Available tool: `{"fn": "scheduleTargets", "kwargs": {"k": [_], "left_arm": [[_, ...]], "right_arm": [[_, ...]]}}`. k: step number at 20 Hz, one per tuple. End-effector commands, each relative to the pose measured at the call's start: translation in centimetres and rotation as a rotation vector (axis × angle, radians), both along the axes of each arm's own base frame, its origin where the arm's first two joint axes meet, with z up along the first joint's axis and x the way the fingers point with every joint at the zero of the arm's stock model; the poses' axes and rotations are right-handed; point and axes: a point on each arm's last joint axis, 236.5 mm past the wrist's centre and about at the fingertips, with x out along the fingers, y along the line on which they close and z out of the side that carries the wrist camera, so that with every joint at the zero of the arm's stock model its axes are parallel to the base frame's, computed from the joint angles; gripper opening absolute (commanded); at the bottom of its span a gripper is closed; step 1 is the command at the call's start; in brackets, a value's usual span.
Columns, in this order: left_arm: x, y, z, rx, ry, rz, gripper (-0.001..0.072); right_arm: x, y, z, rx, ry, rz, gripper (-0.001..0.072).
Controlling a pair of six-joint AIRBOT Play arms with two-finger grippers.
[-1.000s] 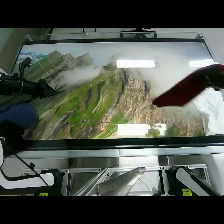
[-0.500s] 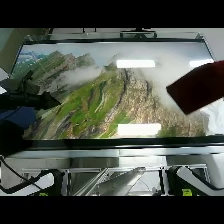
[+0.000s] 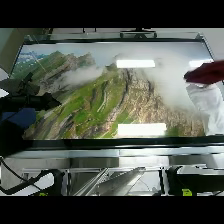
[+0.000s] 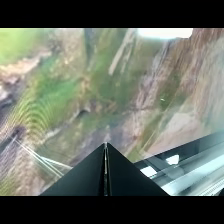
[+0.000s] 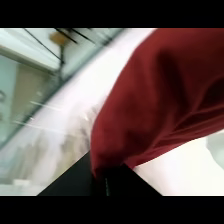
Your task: Fold the shirts.
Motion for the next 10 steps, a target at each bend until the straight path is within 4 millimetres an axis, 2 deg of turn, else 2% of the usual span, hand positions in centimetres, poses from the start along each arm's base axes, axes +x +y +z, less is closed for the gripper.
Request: {"fn": "scheduleTargets", "kwargs": {"k": [1, 3, 5, 8, 10], "left_arm": [[-0.5, -0.3, 0.0, -0.008, 0.015, -0.015, 0.0004], [-0.6, -0.3, 0.0, -0.01, 0.018, -0.018, 0.0004], [-0.5, -0.4, 0.1, -0.016, 0.016, -0.016, 0.0004], [-0.6, -0.5, 0.1, -0.018, 0.018, -0.019, 0.0004], [-0.8, -0.5, 0.1, -0.021, 0.024, -0.025, 0.0004]], "right_arm": [[-8.0, -2.3, -9.7, 0.096, 0.255, -0.118, 0.0016], [-12.6, -3.0, -13.0, 0.095, 0.312, -0.188, 0.0016], [-15.5, -2.8, -15.3, 0.146, 0.337, -0.215, 0.0017], [-18.0, -2.7, -18.3, 0.201, 0.382, -0.269, 0.002], [-19.4, -1.7, -20.0, 0.2, 0.457, -0.24, 0.0029]]}}
